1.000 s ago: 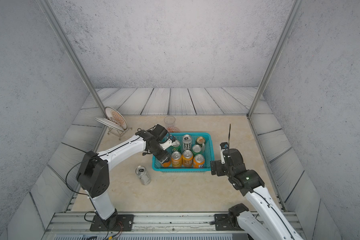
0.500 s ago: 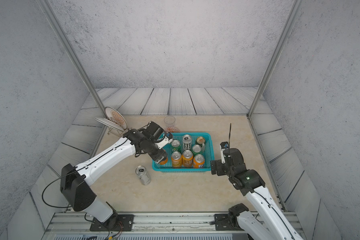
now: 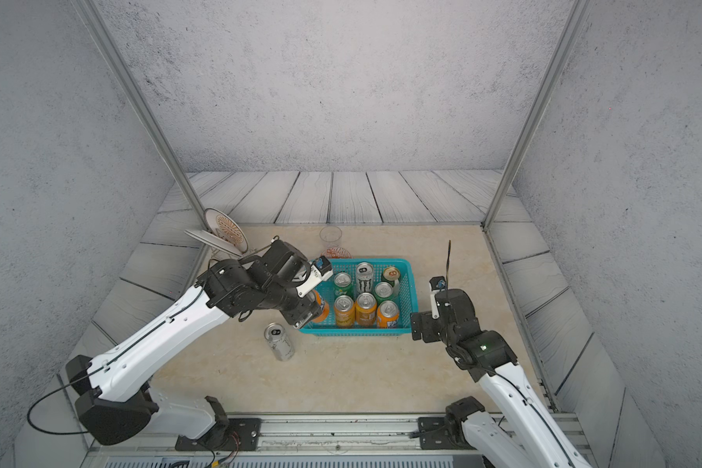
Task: Take out the drinks from the basket
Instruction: Pick up the drink from the basket, then place the drink at the center of the board.
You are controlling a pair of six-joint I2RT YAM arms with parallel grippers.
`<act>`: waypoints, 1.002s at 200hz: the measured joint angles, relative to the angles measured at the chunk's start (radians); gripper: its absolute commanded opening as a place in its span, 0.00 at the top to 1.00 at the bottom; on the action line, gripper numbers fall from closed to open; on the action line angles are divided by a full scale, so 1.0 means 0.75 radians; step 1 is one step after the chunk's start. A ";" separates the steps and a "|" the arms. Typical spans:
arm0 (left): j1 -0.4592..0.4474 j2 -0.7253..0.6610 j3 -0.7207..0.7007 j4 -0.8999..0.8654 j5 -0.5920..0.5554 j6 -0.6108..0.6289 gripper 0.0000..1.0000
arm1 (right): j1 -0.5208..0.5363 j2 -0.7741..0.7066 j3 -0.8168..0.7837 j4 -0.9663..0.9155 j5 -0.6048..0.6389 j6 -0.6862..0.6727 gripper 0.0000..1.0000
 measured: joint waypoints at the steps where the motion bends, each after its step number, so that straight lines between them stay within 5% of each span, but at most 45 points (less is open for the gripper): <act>1: -0.004 -0.001 0.001 -0.003 -0.002 -0.001 0.28 | 0.000 0.000 0.000 0.000 0.000 0.000 0.01; 75: -0.197 -0.001 -0.004 -0.059 -0.098 -0.085 0.28 | 0.000 0.000 0.000 0.000 0.000 0.000 0.01; 200: -0.211 -0.108 -0.410 0.114 -0.125 -0.420 0.30 | 0.000 0.000 0.000 0.001 0.001 0.001 0.01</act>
